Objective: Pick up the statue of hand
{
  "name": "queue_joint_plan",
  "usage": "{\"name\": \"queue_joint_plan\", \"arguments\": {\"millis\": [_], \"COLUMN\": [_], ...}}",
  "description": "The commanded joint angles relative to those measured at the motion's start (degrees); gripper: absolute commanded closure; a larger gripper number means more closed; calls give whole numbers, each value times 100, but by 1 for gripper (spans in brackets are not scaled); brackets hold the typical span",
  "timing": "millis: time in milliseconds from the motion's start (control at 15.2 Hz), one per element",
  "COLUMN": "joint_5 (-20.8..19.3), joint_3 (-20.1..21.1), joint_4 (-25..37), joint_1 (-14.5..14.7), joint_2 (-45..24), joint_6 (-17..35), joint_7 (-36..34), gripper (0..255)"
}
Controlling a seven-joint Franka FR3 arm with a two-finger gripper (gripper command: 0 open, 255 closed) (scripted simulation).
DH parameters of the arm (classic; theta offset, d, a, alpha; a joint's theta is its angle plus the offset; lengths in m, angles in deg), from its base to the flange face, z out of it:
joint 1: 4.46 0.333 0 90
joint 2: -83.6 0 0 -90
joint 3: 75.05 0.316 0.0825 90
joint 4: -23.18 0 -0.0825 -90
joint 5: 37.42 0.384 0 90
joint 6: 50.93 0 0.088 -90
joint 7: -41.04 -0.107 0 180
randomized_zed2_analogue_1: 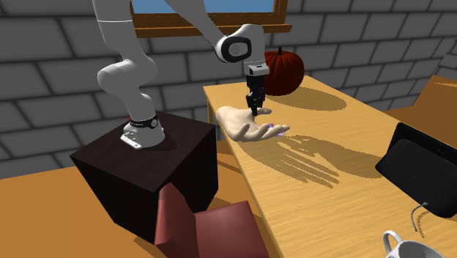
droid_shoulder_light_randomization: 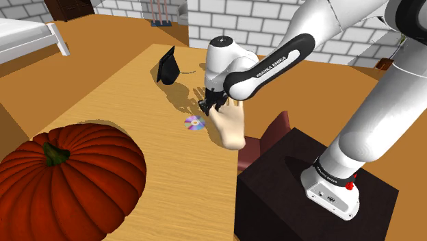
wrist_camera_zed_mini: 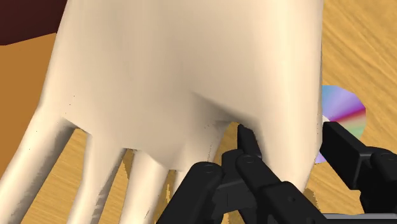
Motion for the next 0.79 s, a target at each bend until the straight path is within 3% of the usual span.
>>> {"name": "queue_joint_plan", "arguments": {"millis": [0, 726], "joint_5": [111, 553], "joint_3": [12, 8], "joint_4": [51, 317], "joint_1": [3, 27], "joint_2": [109, 577], "joint_6": [-134, -784], "joint_7": [94, 490], "gripper": [255, 255]}}
